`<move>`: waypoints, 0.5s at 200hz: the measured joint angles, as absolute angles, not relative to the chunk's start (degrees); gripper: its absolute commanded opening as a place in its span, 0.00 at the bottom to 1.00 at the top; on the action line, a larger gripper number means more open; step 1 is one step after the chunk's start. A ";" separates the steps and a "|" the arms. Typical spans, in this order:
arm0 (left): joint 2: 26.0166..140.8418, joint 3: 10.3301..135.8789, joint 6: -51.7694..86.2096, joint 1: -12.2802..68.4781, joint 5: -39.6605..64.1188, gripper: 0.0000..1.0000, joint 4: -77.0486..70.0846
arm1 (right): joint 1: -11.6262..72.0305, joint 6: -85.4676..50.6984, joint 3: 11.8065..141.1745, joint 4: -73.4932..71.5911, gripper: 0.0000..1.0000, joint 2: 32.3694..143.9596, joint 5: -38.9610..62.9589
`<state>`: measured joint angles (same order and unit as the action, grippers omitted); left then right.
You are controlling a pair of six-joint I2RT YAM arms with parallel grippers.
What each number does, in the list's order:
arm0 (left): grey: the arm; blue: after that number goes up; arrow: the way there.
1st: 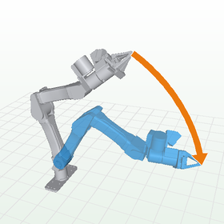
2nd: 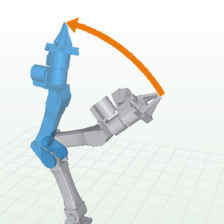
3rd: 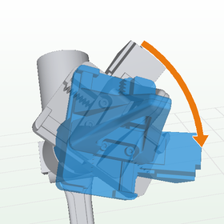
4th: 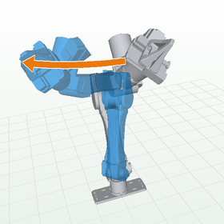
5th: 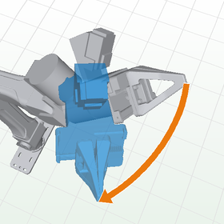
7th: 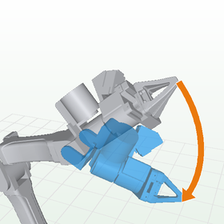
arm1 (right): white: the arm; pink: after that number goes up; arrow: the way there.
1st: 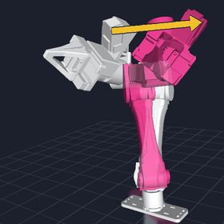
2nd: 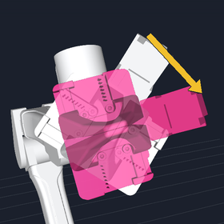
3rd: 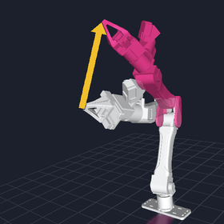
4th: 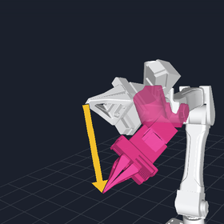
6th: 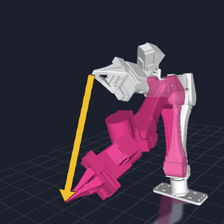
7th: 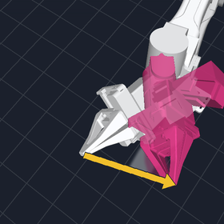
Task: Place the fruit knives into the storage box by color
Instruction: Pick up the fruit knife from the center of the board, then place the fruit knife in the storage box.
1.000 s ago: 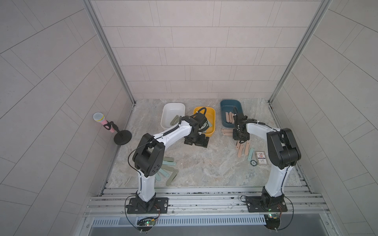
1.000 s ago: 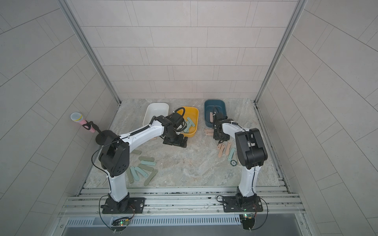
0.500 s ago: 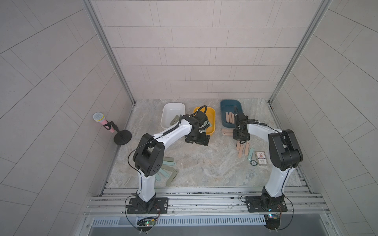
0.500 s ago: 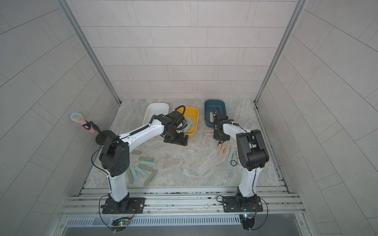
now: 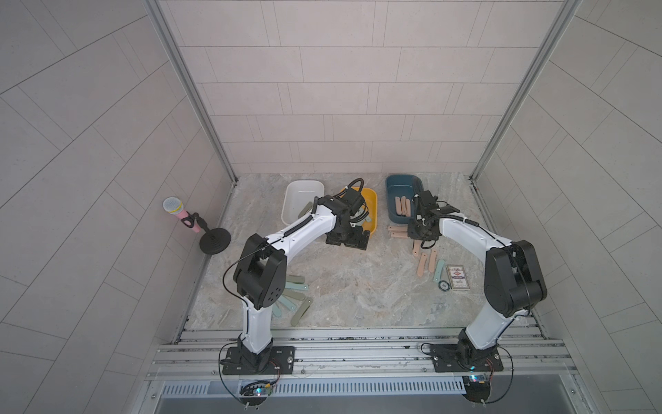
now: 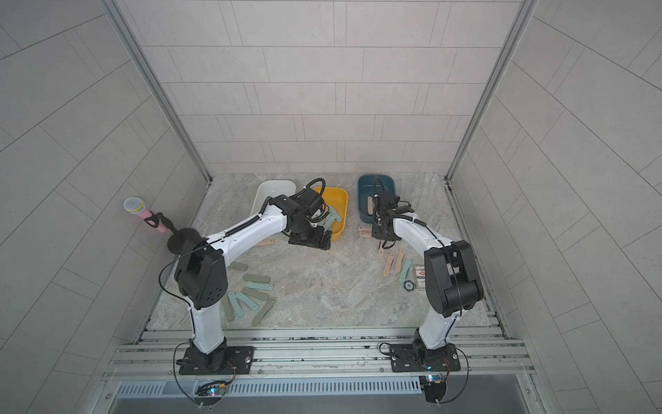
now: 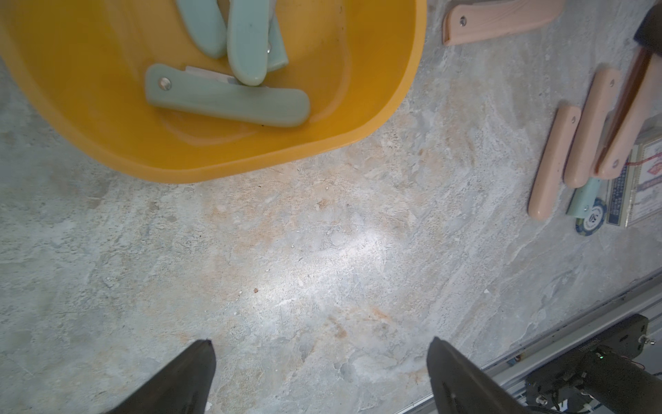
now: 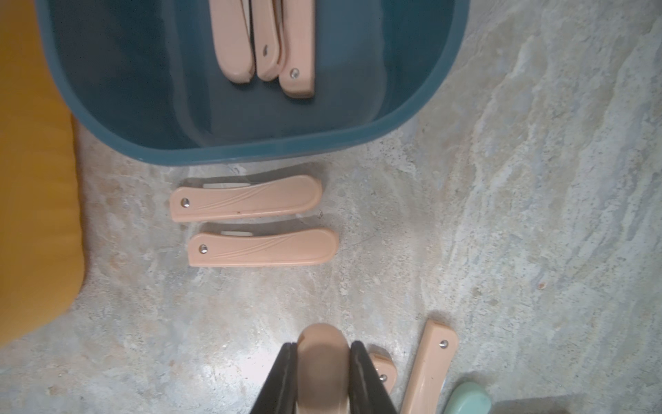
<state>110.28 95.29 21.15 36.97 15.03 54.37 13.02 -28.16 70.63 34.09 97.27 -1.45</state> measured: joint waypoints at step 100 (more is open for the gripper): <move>110.98 100.36 21.19 36.25 15.51 1.00 57.76 | 13.08 -28.36 76.07 35.20 0.18 95.72 -1.21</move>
